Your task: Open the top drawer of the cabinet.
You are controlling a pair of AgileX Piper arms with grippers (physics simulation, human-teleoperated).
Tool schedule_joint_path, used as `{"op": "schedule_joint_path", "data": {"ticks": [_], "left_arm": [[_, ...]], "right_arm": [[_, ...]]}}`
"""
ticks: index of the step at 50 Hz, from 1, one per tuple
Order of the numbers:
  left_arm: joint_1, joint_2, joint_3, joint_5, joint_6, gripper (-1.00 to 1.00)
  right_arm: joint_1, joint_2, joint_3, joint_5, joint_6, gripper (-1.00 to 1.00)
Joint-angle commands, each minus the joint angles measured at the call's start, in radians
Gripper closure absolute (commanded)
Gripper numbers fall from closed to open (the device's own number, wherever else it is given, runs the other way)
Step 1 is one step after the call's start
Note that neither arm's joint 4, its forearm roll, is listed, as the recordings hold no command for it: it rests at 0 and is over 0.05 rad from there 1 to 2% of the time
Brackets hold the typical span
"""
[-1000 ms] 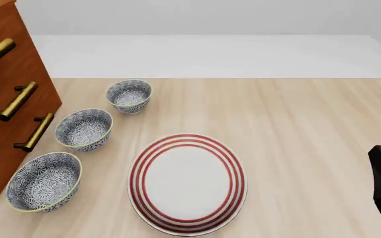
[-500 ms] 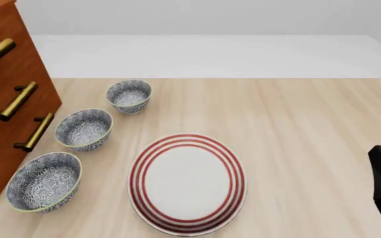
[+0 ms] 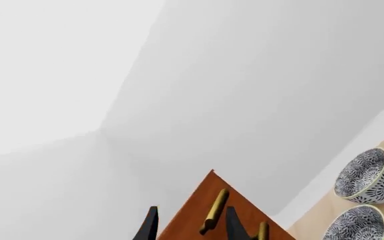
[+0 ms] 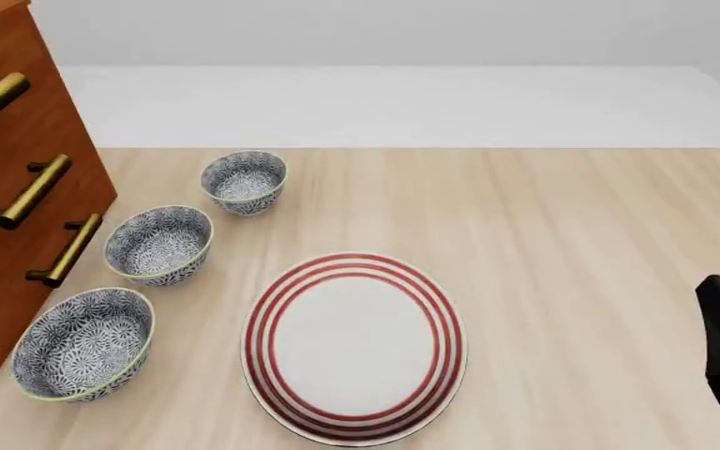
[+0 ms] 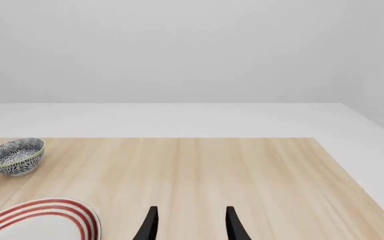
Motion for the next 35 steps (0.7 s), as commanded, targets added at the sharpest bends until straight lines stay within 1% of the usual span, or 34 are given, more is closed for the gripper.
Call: {"op": "schedule_joint_path", "data": {"ticks": [1,2,3,4,6,7,9,10,12,16,26,35], "left_arm": [[-0.034,0.050,0.000,-0.033,0.112,-1.00],[-0.044,0.099,0.000,-0.088,0.152,-1.00],[-0.048,0.193,0.000,-0.200,0.179,-1.00],[-0.039,0.263,0.000,-0.265,0.161,-1.00],[-0.044,0.408,0.000,-0.419,0.184,-1.00],[-0.045,0.453,0.000,-0.463,0.186,-1.00],[-0.043,0.583,0.000,-0.592,0.189,-1.00],[-0.045,0.687,0.000,-0.693,0.198,-1.00],[-0.043,0.709,0.000,-0.707,0.210,-1.00],[-0.043,0.708,0.000,-0.707,0.237,-1.00],[-0.014,0.720,0.000,-0.707,0.272,-1.00],[0.016,0.725,0.000,-0.707,0.287,-1.00]], "right_arm": [[0.000,0.000,0.000,0.000,0.000,-1.00],[0.000,0.000,0.000,0.000,0.000,-1.00],[0.000,0.000,0.000,0.000,0.000,-1.00],[0.000,0.000,0.000,0.000,0.000,-1.00],[0.000,0.000,0.000,0.000,0.000,-1.00],[0.000,0.000,0.000,0.000,0.000,-1.00],[0.000,0.000,0.000,0.000,0.000,-1.00],[0.000,0.000,0.000,0.000,0.000,-1.00],[0.000,0.000,0.000,0.000,0.000,-1.00],[0.000,0.000,0.000,0.000,0.000,-1.00],[0.000,0.000,0.000,0.000,0.000,-1.00],[0.000,0.000,0.000,0.000,0.000,-1.00]]}}
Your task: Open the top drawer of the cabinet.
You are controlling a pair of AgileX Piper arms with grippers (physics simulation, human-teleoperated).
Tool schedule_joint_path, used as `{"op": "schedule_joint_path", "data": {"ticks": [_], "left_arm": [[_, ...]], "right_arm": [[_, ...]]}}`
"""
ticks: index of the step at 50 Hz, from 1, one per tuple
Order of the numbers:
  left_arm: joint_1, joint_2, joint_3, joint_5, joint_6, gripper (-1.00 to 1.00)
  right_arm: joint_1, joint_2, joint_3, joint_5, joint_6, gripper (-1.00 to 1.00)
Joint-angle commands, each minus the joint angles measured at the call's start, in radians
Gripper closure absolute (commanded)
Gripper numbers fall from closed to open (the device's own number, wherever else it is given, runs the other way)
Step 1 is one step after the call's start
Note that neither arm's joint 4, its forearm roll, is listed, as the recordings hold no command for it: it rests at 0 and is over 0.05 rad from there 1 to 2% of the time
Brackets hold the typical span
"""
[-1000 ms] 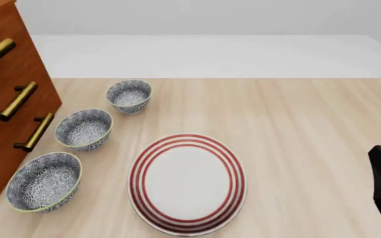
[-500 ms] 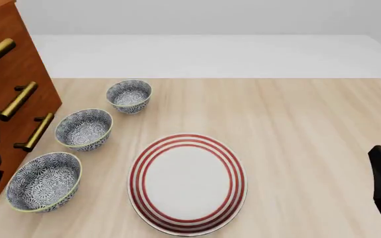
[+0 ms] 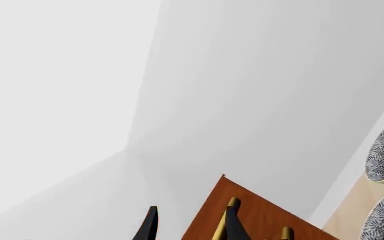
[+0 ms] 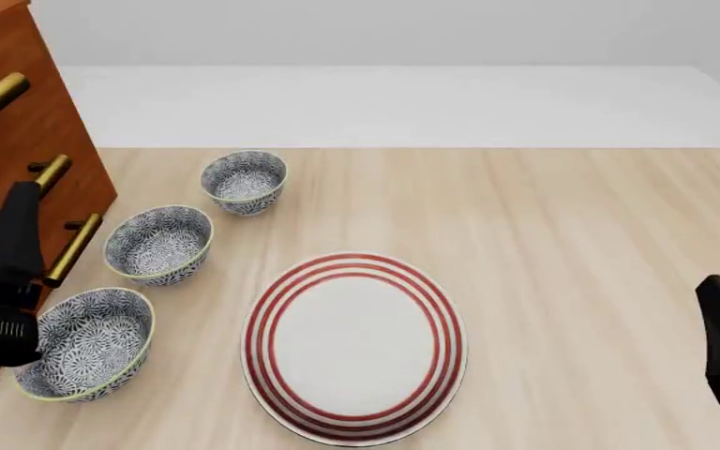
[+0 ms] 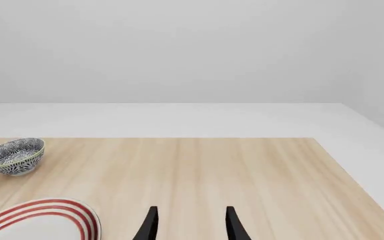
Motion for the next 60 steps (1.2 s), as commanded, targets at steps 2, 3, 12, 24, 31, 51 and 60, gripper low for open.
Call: {"op": "schedule_joint_path", "data": {"ticks": [2,3,12,24,31,51,60], "left_arm": [[0.027,0.053,0.000,-0.040,0.039,-1.00],[0.027,0.063,0.000,-0.040,0.044,-1.00],[0.052,0.091,0.000,-0.040,0.080,-1.00],[0.070,0.052,0.000,-0.040,0.152,-1.00],[0.087,0.041,0.000,-0.040,0.180,-1.00],[0.117,0.164,-0.092,-0.040,0.208,-1.00],[0.135,0.245,-0.142,-0.040,0.208,-1.00]], "right_arm": [[0.000,0.000,0.000,0.000,0.000,-1.00],[0.000,0.000,0.000,0.000,0.000,-1.00],[0.000,0.000,0.000,0.000,0.000,-1.00],[0.000,0.000,0.000,0.000,0.000,-1.00],[0.000,0.000,0.000,0.000,0.000,-1.00],[0.000,0.000,0.000,0.000,0.000,-1.00],[0.000,0.000,0.000,0.000,0.000,-1.00]]}}
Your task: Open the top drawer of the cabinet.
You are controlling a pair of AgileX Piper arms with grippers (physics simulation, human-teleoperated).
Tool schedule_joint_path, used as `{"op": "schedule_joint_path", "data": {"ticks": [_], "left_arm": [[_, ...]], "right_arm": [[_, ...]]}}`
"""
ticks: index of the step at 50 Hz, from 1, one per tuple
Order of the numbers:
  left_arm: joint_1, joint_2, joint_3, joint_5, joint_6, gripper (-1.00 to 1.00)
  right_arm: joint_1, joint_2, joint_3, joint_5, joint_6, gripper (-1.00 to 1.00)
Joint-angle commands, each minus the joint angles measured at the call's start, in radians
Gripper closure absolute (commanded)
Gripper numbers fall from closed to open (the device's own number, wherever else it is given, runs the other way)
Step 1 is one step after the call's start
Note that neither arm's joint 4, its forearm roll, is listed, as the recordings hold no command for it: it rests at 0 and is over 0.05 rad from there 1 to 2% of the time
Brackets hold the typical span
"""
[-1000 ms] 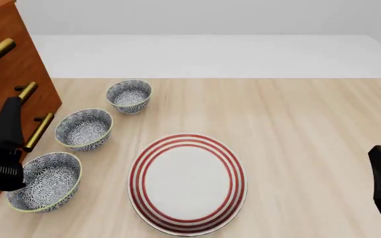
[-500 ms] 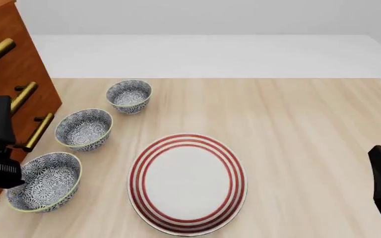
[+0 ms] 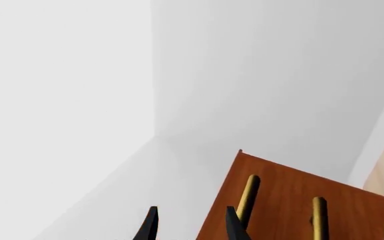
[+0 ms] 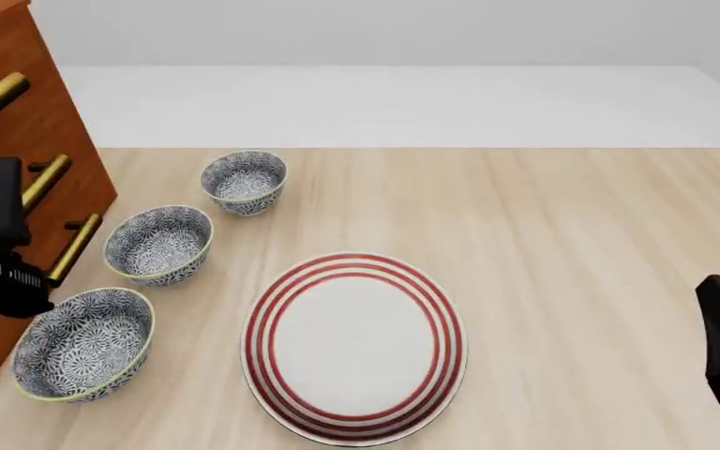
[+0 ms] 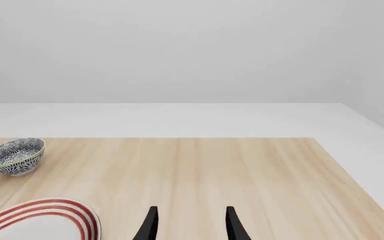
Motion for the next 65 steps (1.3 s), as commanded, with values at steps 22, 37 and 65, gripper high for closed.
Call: {"op": "schedule_joint_path", "data": {"ticks": [22,37,65], "left_arm": [[0.087,0.222,-0.173,0.000,0.032,-1.00],[0.098,0.281,-0.188,0.000,0.037,-1.00],[0.139,0.376,-0.195,0.000,0.032,-1.00]], "right_arm": [[0.000,0.000,0.000,0.000,0.000,-1.00],[0.000,0.000,0.000,0.000,0.000,-1.00],[0.000,0.000,0.000,0.000,0.000,-1.00]]}}
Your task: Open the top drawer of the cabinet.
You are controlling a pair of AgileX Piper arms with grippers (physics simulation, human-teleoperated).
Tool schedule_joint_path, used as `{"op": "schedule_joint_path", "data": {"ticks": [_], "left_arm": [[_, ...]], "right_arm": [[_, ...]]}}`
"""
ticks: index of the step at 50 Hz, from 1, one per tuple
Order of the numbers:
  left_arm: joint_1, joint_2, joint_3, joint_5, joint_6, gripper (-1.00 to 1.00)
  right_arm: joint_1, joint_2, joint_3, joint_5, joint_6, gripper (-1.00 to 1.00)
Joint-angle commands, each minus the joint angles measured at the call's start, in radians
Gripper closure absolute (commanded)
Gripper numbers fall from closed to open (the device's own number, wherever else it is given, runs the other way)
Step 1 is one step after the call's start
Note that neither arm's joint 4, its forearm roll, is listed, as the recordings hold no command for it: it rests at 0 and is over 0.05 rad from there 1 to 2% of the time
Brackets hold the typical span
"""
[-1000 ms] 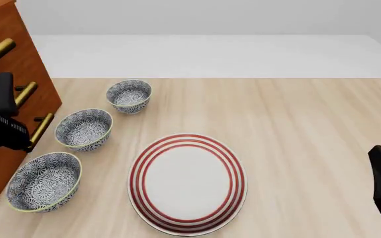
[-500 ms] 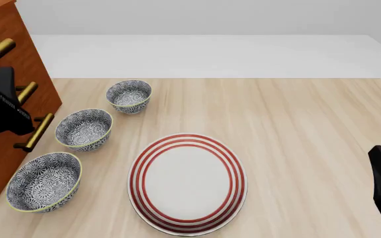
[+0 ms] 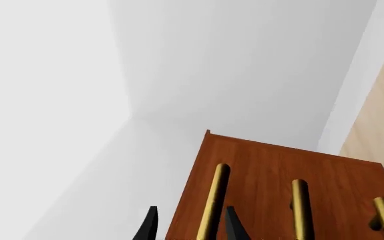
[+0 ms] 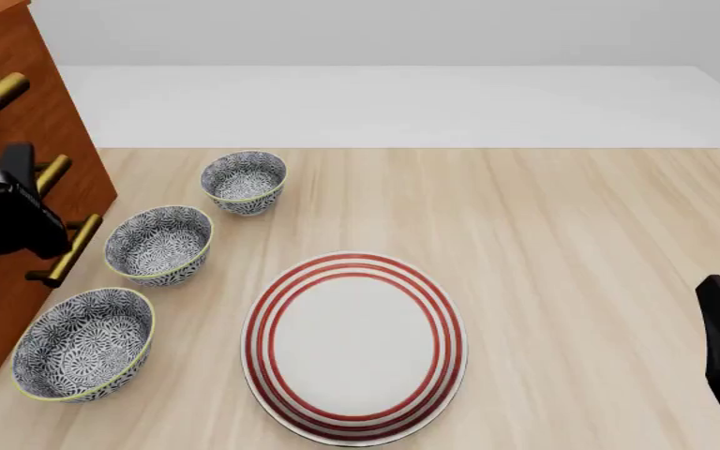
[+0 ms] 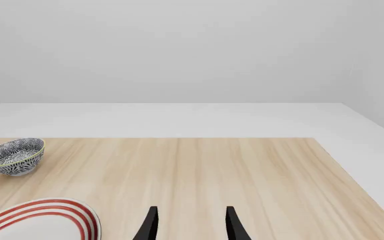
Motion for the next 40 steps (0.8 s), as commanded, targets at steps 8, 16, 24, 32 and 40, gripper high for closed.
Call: {"op": "schedule_joint_path", "data": {"ticks": [8,16,24,32,40], "left_arm": [[0.027,0.051,-0.006,0.000,-0.011,-1.00],[0.041,0.069,-0.021,0.000,-0.004,-1.00],[0.059,0.085,-0.034,0.000,-0.011,-1.00],[0.062,0.104,-0.035,0.000,-0.007,-1.00],[0.074,0.133,-0.053,0.000,-0.012,-1.00]], "right_arm": [[0.000,0.000,0.000,0.000,0.000,-1.00],[0.000,0.000,0.000,0.000,0.000,-1.00],[0.000,0.000,0.000,0.000,0.000,-1.00],[0.000,0.000,0.000,0.000,0.000,-1.00],[0.000,0.000,0.000,0.000,0.000,-1.00]]}}
